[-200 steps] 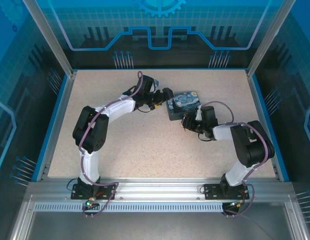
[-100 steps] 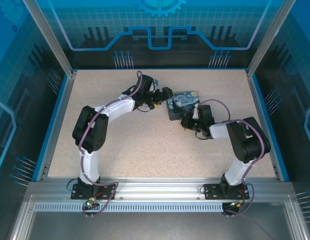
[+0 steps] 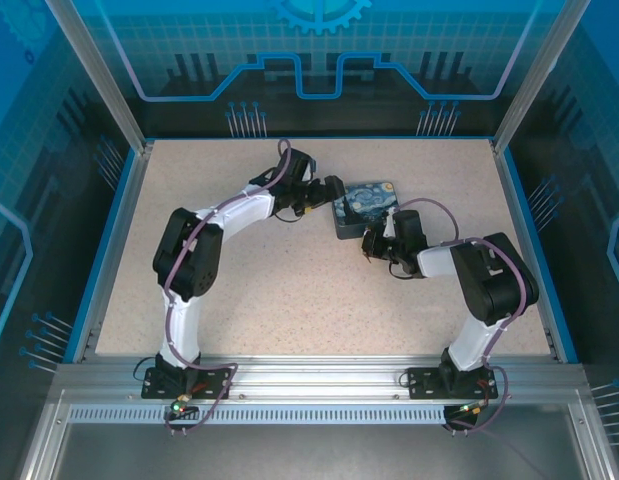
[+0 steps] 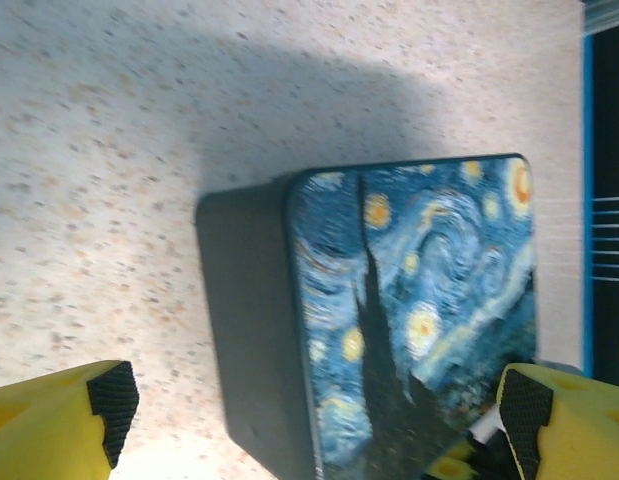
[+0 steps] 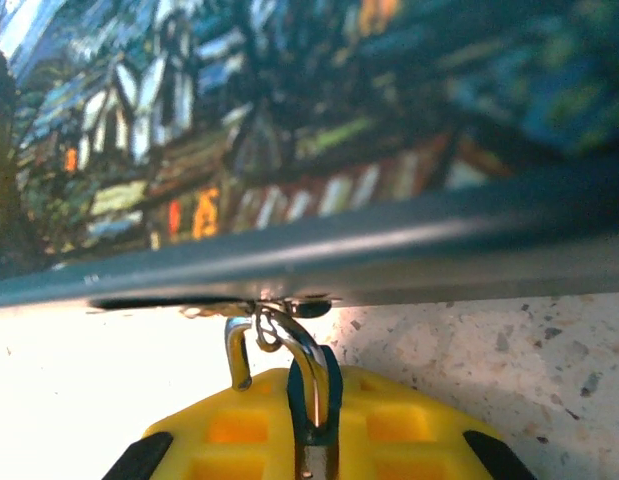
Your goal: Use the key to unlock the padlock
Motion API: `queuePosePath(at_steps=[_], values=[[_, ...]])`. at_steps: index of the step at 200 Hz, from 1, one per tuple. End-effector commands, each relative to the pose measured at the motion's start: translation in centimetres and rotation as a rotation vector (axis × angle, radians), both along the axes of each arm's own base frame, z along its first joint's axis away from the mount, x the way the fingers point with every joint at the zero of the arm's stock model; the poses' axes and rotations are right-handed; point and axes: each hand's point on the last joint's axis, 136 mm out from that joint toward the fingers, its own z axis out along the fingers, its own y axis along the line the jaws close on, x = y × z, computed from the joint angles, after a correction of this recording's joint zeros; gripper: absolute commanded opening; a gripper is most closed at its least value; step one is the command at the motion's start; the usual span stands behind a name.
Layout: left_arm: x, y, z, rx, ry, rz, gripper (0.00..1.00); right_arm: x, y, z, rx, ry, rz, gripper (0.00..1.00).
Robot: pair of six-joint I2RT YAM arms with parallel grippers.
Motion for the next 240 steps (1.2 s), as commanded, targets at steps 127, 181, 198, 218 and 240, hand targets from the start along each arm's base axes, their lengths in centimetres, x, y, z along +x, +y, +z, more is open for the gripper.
queuePosePath(at_steps=[127,181,198,218,240], values=[[-2.6,-0.4,-6.2,0.513,-0.049,-0.086,0.96,-2.7,-1.2,-1.7,0.207,0.161,-0.098,0.00],[-4.4,-0.7,-7.8,0.503,-0.009,-0.095,0.94,-2.1,-0.1,-1.2,0.371,0.185,-0.149,0.00],[-4.8,-0.8,-8.2,0.494,0.002,-0.097,0.92,-1.9,0.1,-1.1,0.419,0.194,-0.180,0.00],[-5.4,-0.8,-8.7,0.489,0.015,-0.098,0.90,-1.4,0.1,-1.0,0.471,0.204,-0.224,0.00],[-5.8,-0.6,-9.1,0.491,0.027,-0.098,0.87,-0.9,-0.1,-0.9,0.514,0.215,-0.275,0.00]])
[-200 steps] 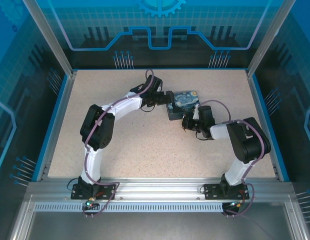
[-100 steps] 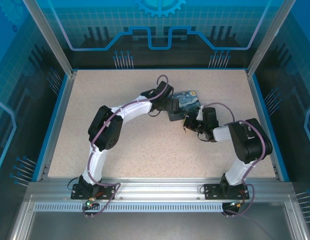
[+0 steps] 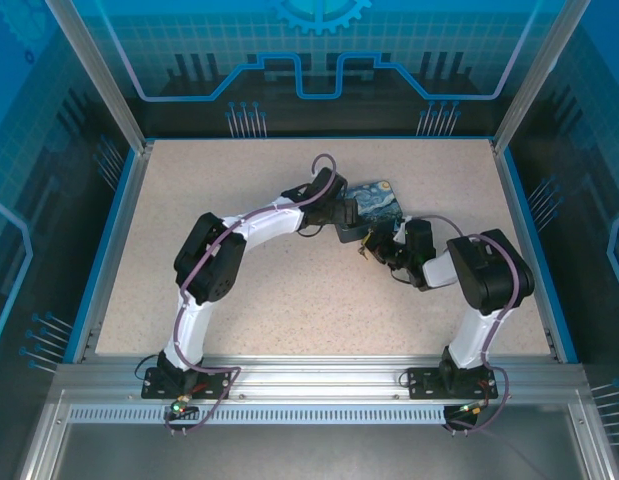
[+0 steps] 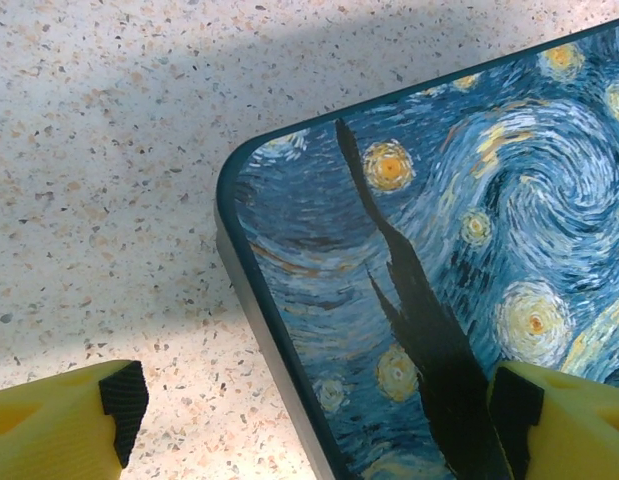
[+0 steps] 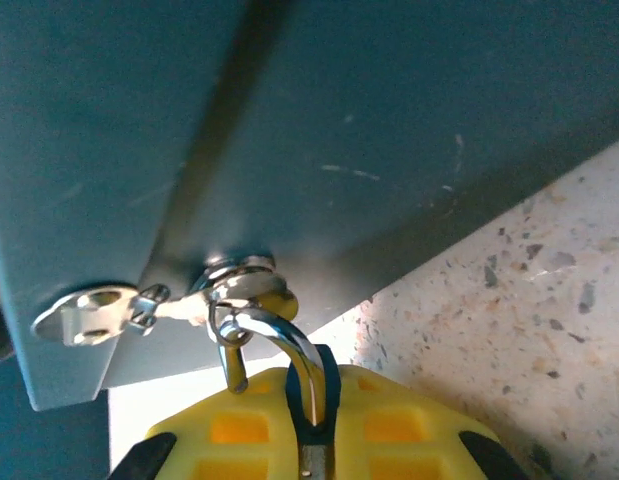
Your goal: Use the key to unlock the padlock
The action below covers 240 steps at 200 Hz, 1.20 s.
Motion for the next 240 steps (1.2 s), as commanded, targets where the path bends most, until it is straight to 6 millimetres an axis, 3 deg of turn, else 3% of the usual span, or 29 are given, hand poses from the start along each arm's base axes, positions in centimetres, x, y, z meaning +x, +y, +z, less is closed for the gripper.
queuePosePath(at_steps=[1,80,168,205,240], values=[[-4.1,1.8,-5.4,0.122,0.168,-0.016,0.87,-0.6,-0.2,-1.3,0.083,0.102,-0.066,0.00],[-5.1,2.4,-6.6,0.131,0.204,-0.010,0.77,1.5,-1.5,0.4,0.148,0.101,-0.180,0.00],[-5.6,2.5,-7.9,0.153,0.247,-0.021,0.73,4.5,-6.7,2.7,0.228,0.050,-0.330,0.00],[-5.4,2.3,-7.9,0.143,0.251,-0.020,0.72,4.7,-7.4,2.7,0.193,0.101,-0.260,0.00],[-5.3,2.1,-7.3,0.132,0.246,-0.021,0.74,2.9,-6.6,2.0,0.099,0.148,-0.150,0.00]])
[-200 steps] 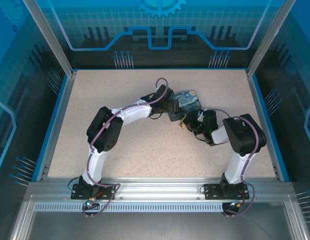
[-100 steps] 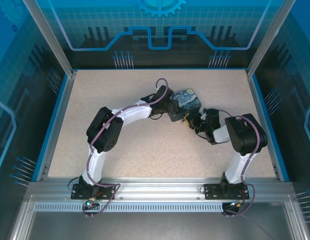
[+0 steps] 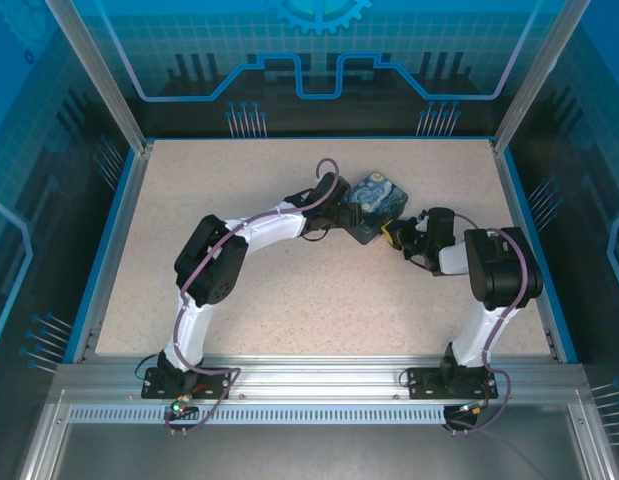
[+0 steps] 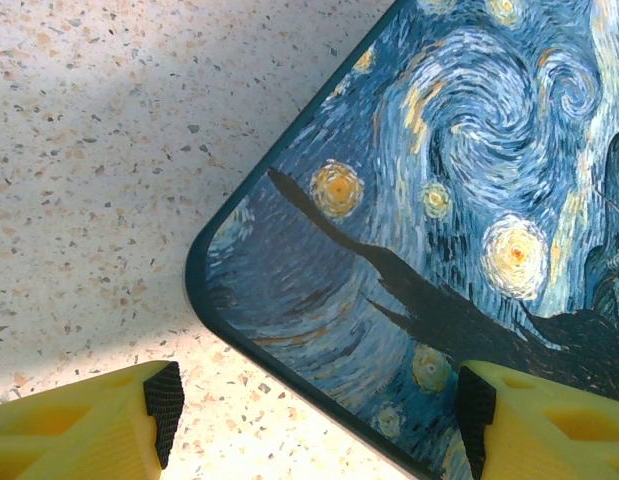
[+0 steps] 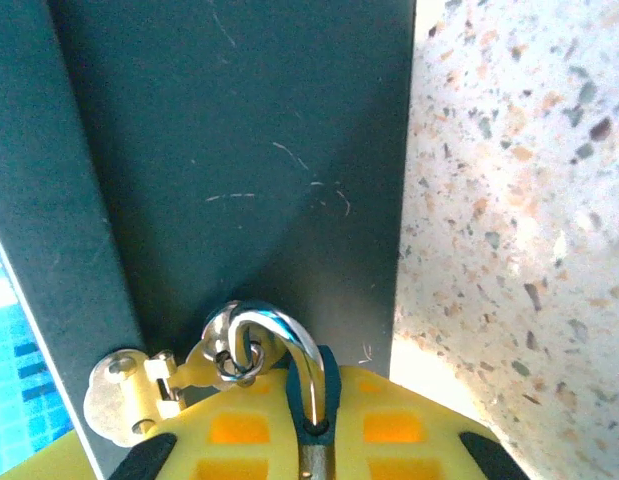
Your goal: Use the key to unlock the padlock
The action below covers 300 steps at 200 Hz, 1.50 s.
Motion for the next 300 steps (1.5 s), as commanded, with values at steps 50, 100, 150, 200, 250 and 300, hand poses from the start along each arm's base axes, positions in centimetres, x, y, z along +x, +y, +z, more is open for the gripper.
queuePosePath(at_steps=[50,100,150,200,250,300], values=[[-3.7,2.7,-4.9,0.132,0.210,-0.004,0.87,-4.0,-0.7,-0.6,-0.143,0.040,0.138,0.00],[-3.1,0.4,-2.8,0.099,0.179,-0.038,0.90,-5.4,-0.8,-2.1,-0.157,0.071,0.149,0.00],[-3.5,-0.8,-4.0,0.127,0.198,-0.064,0.91,-5.3,-0.8,-2.3,-0.150,0.071,0.139,0.00],[-4.0,-0.9,-5.8,0.186,0.217,-0.086,0.91,-4.9,-1.4,-1.9,-0.149,0.061,0.119,0.00],[-4.6,0.5,-7.6,0.267,0.252,-0.091,0.83,-3.4,-3.8,-1.0,-0.145,0.045,0.071,0.00],[-5.0,0.7,-8.4,0.288,0.272,-0.097,0.81,-2.4,-6.0,-0.3,-0.146,0.032,0.027,0.00]])
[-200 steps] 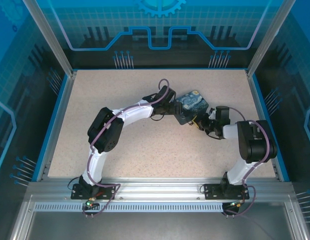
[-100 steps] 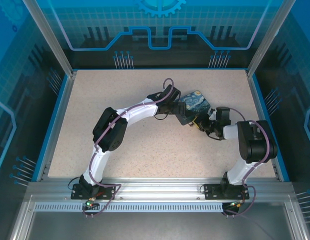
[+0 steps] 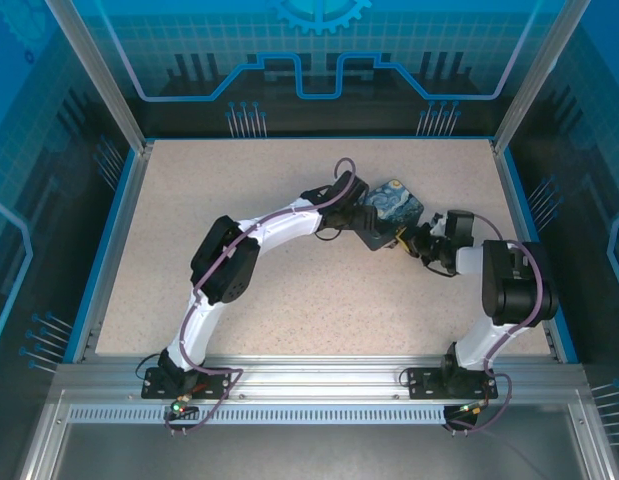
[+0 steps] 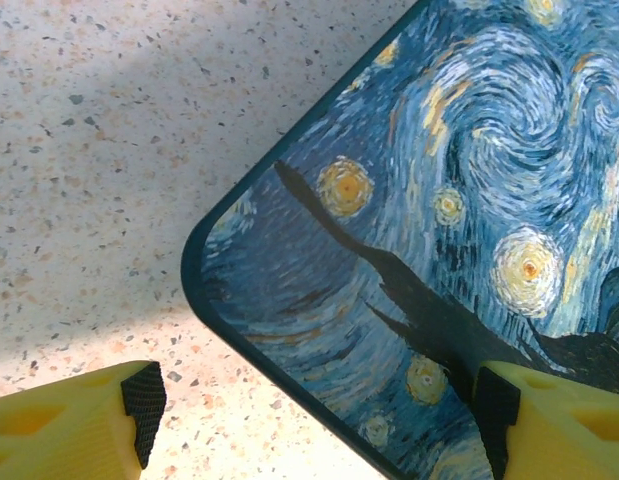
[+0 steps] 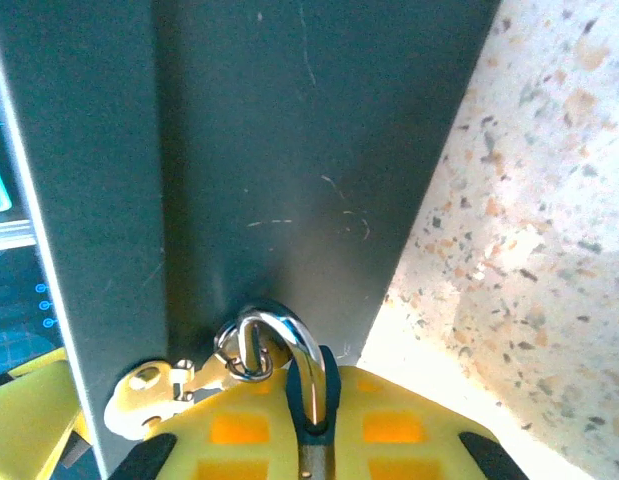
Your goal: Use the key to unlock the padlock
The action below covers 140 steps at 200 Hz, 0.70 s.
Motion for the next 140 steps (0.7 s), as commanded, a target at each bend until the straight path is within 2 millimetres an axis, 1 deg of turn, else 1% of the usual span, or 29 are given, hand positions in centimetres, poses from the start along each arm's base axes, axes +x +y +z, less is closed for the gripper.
queuePosePath(at_steps=[1,28,47,69,92,104,119,133,140], values=[[-4.1,4.4,-8.3,0.251,0.212,-0.017,0.81,0.5,-2.2,-0.3,-0.021,0.016,-0.055,0.00],[-4.1,4.3,-8.3,0.247,0.214,-0.018,0.80,0.5,-3.1,0.4,0.018,-0.007,-0.084,0.00],[-4.1,4.2,-8.4,0.245,0.217,-0.015,0.80,-0.7,-4.8,-0.4,-0.013,0.065,-0.157,0.00],[-4.1,4.1,-8.5,0.241,0.220,-0.014,0.80,-1.2,-5.3,-0.5,-0.014,0.069,-0.202,0.00],[-4.0,4.0,-8.2,0.229,0.217,-0.011,0.81,-1.2,-4.5,0.2,0.003,0.041,-0.173,0.00],[-3.9,3.9,-7.6,0.215,0.208,-0.010,0.82,-1.6,-3.9,0.7,0.012,0.029,-0.151,0.00],[-3.6,3.7,-6.2,0.181,0.188,-0.007,0.86,-2.4,-3.0,1.6,0.011,0.007,-0.113,0.00],[-3.4,3.4,-4.4,0.135,0.169,-0.009,0.90,-3.4,-1.5,2.9,0.007,-0.024,-0.051,0.00],[-3.3,3.2,-3.4,0.110,0.158,-0.012,0.93,-4.4,-0.5,3.1,0.002,-0.007,-0.017,0.00]])
